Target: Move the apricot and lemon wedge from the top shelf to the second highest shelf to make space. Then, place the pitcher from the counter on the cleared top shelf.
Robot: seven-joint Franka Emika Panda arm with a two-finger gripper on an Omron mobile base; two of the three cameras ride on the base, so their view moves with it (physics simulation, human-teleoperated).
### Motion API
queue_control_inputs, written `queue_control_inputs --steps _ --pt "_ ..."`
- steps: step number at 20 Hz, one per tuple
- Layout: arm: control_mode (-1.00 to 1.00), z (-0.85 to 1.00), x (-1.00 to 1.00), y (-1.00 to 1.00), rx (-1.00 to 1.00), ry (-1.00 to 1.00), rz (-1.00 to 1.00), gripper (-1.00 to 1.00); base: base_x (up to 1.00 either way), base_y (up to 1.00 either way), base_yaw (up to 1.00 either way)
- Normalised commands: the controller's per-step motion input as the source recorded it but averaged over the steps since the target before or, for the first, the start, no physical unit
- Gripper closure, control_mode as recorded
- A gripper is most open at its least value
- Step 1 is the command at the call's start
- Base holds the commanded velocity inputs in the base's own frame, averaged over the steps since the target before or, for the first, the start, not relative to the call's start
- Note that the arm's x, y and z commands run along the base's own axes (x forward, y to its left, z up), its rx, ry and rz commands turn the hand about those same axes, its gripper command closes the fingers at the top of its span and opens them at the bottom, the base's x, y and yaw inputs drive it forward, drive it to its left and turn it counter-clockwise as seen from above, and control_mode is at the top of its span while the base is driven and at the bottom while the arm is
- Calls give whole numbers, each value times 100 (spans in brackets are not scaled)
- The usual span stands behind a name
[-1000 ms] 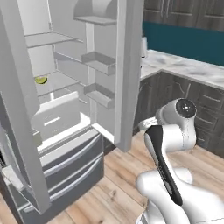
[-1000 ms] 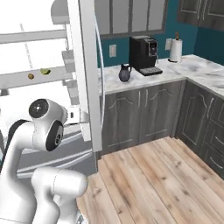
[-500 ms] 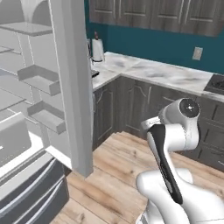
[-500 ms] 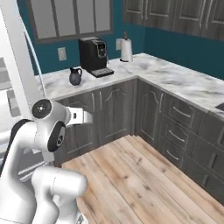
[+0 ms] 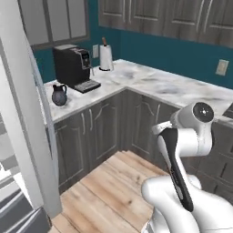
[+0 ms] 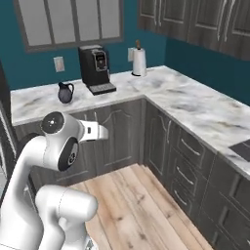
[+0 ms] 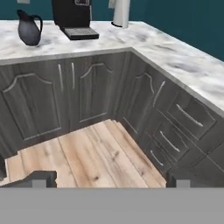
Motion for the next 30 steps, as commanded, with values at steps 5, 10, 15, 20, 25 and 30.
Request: queue_control_inputs --steps 5,10,15,20,25,30 --pt "100 0 0 0 0 0 0 -100 74 -55 58" --pt "100 0 0 0 0 0 0 -100 71 -47 60" --pt "100 0 0 0 0 0 0 -100 78 -35 61" --pt "100 0 0 0 0 0 0 -100 74 -30 55" --pt "100 0 0 0 0 0 0 -100 63 -43 48" --pt "100 0 0 0 0 0 0 -100 59 -44 39"
